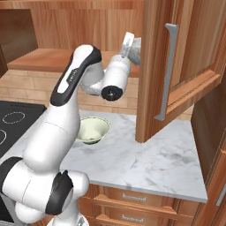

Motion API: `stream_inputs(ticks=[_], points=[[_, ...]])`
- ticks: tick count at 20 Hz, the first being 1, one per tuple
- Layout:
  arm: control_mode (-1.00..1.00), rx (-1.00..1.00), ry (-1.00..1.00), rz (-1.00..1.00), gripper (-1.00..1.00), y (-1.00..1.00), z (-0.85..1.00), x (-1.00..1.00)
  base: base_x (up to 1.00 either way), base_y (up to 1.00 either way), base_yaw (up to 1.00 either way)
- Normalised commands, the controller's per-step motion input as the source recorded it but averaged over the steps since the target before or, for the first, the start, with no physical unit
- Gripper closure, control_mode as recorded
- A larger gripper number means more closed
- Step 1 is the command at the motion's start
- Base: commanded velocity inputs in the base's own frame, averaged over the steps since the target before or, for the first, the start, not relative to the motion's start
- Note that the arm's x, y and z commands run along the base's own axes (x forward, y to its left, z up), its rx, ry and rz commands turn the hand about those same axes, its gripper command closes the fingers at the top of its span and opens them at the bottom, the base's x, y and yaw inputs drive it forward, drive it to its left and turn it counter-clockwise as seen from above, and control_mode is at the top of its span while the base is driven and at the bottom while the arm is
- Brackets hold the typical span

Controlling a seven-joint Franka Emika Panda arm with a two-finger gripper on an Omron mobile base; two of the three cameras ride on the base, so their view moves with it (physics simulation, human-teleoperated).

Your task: Open the cabinet. Pick the bowls from the counter and place them in the cabinet. Then close the cabinet.

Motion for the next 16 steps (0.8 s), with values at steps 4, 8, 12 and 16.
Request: stream_inputs(ticks=[4, 8, 12, 16], points=[[-1.0, 0.0, 0.05, 0.0, -1.0, 0.0, -0.05, -0.1, 0.0, 0.0, 0.0], [-1.0, 0.0, -0.02, 0.0, -1.0, 0.0, 0.33, -0.69, 0.0, 0.0, 0.0], [-1.0, -0.05, 0.0, 0.0, -1.0, 0.0, 0.75, -0.88, 0.0, 0.0, 0.0], [-1.0, -0.06, 0.05, 0.0, -1.0, 0.0, 0.61, -0.84, 0.0, 0.0, 0.0]])
